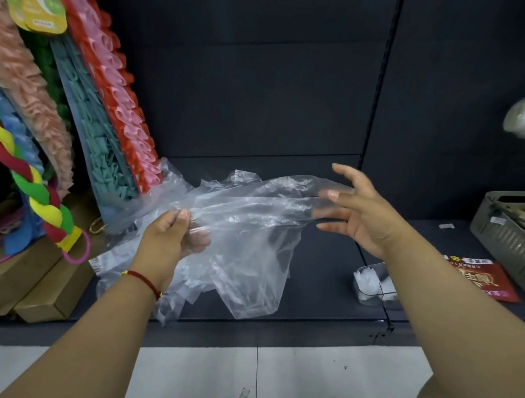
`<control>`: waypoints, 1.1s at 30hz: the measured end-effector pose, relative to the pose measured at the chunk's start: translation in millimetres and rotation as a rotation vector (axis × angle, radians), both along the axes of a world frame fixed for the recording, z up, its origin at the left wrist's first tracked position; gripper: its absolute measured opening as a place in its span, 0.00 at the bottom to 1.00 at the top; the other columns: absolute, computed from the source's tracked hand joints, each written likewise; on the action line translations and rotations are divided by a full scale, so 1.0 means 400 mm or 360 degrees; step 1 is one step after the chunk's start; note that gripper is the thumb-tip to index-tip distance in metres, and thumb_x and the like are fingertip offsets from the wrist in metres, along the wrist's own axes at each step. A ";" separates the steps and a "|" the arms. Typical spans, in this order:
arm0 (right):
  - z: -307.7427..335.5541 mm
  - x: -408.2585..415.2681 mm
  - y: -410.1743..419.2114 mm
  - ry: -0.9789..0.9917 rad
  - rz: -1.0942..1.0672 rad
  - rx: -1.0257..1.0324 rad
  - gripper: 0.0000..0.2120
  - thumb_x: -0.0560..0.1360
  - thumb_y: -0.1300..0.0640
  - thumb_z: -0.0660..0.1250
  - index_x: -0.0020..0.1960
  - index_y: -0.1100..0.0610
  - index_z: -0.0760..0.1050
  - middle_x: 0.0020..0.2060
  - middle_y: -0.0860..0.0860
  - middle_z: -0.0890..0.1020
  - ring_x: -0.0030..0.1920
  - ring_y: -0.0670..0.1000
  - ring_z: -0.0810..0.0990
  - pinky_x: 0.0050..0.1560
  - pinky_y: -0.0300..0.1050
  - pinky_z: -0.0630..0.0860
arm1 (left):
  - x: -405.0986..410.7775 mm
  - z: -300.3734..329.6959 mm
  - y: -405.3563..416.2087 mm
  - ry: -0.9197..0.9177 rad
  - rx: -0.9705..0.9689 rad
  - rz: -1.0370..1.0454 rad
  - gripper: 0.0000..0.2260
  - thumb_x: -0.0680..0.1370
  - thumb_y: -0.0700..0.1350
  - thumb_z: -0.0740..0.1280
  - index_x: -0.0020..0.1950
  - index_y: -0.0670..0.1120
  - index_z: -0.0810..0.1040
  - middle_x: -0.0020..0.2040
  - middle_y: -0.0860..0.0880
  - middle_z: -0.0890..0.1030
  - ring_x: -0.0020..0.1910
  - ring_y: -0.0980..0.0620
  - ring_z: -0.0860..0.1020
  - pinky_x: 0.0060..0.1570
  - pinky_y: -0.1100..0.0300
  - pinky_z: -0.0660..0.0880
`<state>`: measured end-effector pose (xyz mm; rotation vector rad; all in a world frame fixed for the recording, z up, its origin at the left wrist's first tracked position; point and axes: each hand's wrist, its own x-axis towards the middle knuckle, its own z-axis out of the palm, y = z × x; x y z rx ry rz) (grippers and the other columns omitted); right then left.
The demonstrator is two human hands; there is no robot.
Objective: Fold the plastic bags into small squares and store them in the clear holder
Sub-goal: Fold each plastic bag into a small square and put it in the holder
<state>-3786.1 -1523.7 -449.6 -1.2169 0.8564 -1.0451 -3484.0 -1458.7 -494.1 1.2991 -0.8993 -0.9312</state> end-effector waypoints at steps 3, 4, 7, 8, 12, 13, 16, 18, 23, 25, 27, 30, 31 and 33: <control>0.000 -0.001 0.001 -0.0140 0.0170 0.0036 0.34 0.60 0.44 0.81 0.61 0.55 0.76 0.50 0.54 0.82 0.44 0.53 0.84 0.41 0.44 0.80 | 0.007 0.002 0.001 0.0034 0.0043 0.0053 0.12 0.84 0.44 0.59 0.41 0.45 0.71 0.35 0.46 0.73 0.28 0.55 0.79 0.33 0.61 0.80; 0.000 0.000 -0.001 -0.0175 0.0138 0.0026 0.33 0.60 0.45 0.81 0.59 0.57 0.77 0.48 0.54 0.83 0.43 0.51 0.84 0.40 0.42 0.80 | 0.008 0.002 0.002 0.0021 0.0067 0.0065 0.12 0.84 0.44 0.59 0.40 0.46 0.70 0.33 0.46 0.71 0.27 0.54 0.79 0.32 0.61 0.79; 0.002 0.003 -0.005 -0.0148 -0.0078 0.0021 0.16 0.66 0.55 0.75 0.50 0.61 0.78 0.40 0.54 0.82 0.36 0.48 0.80 0.34 0.36 0.76 | 0.002 0.003 0.005 -0.0009 0.0139 0.0115 0.13 0.84 0.45 0.59 0.39 0.46 0.69 0.30 0.48 0.69 0.24 0.54 0.78 0.28 0.62 0.77; -0.002 0.005 -0.008 -0.0099 -0.0143 0.0026 0.09 0.69 0.59 0.73 0.46 0.62 0.78 0.36 0.54 0.80 0.34 0.48 0.78 0.31 0.35 0.74 | -0.002 0.003 0.006 -0.0034 0.0145 0.0138 0.14 0.84 0.45 0.59 0.38 0.46 0.68 0.29 0.48 0.69 0.22 0.54 0.76 0.27 0.62 0.76; -0.006 0.005 -0.017 0.0006 -0.0501 0.0135 0.05 0.75 0.60 0.71 0.42 0.60 0.78 0.31 0.52 0.76 0.27 0.45 0.71 0.23 0.35 0.67 | -0.015 0.003 0.009 -0.0308 0.0127 0.0223 0.14 0.84 0.47 0.58 0.40 0.45 0.71 0.23 0.53 0.69 0.20 0.55 0.64 0.21 0.63 0.65; -0.002 0.005 -0.017 -0.0163 -0.0585 0.0206 0.05 0.76 0.59 0.71 0.43 0.59 0.77 0.32 0.52 0.76 0.27 0.43 0.71 0.24 0.34 0.67 | -0.022 0.006 0.009 -0.0319 0.0126 0.0238 0.14 0.84 0.48 0.58 0.41 0.44 0.72 0.22 0.54 0.68 0.20 0.55 0.63 0.20 0.64 0.62; 0.001 0.022 -0.005 -0.0660 -0.0496 0.0433 0.14 0.72 0.48 0.71 0.49 0.58 0.75 0.38 0.52 0.80 0.34 0.46 0.80 0.34 0.38 0.77 | -0.042 0.017 0.006 -0.0190 0.0168 0.0307 0.14 0.83 0.51 0.59 0.39 0.47 0.70 0.24 0.53 0.66 0.22 0.54 0.61 0.20 0.67 0.59; -0.026 0.052 0.018 -0.0346 -0.0108 0.0448 0.29 0.65 0.39 0.69 0.58 0.58 0.74 0.50 0.54 0.83 0.50 0.51 0.82 0.51 0.47 0.79 | -0.053 0.023 0.006 -0.0121 0.0243 0.0338 0.16 0.83 0.53 0.59 0.38 0.48 0.69 0.25 0.52 0.66 0.19 0.55 0.62 0.19 0.68 0.58; -0.058 0.113 0.062 0.0167 0.0392 0.0115 0.11 0.63 0.52 0.75 0.42 0.56 0.80 0.40 0.50 0.84 0.46 0.48 0.82 0.57 0.45 0.75 | -0.057 0.031 -0.001 -0.0051 0.0388 0.0422 0.20 0.83 0.51 0.60 0.33 0.45 0.67 0.20 0.51 0.67 0.14 0.57 0.63 0.16 0.68 0.59; -0.056 0.108 0.054 0.0142 0.0323 0.0032 0.08 0.65 0.55 0.72 0.39 0.58 0.77 0.35 0.51 0.82 0.39 0.47 0.80 0.51 0.42 0.74 | -0.055 0.039 0.007 0.0001 0.0514 0.0380 0.20 0.82 0.54 0.61 0.35 0.44 0.71 0.20 0.52 0.71 0.17 0.58 0.69 0.22 0.65 0.67; -0.046 0.100 0.049 -0.0039 0.0241 0.0047 0.07 0.69 0.57 0.70 0.39 0.59 0.74 0.33 0.54 0.78 0.34 0.47 0.79 0.43 0.40 0.77 | -0.046 0.043 0.018 0.0371 0.0705 0.0116 0.23 0.79 0.62 0.60 0.45 0.42 0.78 0.35 0.50 0.82 0.35 0.55 0.80 0.38 0.60 0.75; -0.040 0.097 0.040 -0.0087 0.0038 0.0113 0.07 0.77 0.58 0.67 0.41 0.57 0.74 0.30 0.51 0.78 0.31 0.46 0.77 0.37 0.38 0.78 | -0.042 0.050 0.044 0.0830 0.0877 -0.0297 0.29 0.74 0.64 0.65 0.54 0.37 0.81 0.50 0.43 0.83 0.48 0.43 0.81 0.43 0.51 0.79; -0.039 0.097 0.038 -0.0037 -0.0004 0.0131 0.08 0.78 0.57 0.67 0.41 0.57 0.74 0.29 0.50 0.78 0.31 0.46 0.76 0.36 0.39 0.78 | -0.051 0.052 0.051 0.0807 0.0871 -0.0361 0.24 0.74 0.59 0.67 0.53 0.38 0.81 0.48 0.44 0.83 0.44 0.45 0.81 0.39 0.54 0.79; -0.038 0.095 0.039 0.0009 -0.0012 0.0197 0.11 0.79 0.54 0.66 0.40 0.56 0.72 0.28 0.50 0.77 0.28 0.47 0.76 0.34 0.40 0.76 | -0.079 0.052 0.053 0.0729 0.0827 -0.0382 0.11 0.77 0.49 0.67 0.50 0.42 0.81 0.43 0.47 0.83 0.37 0.49 0.81 0.34 0.57 0.79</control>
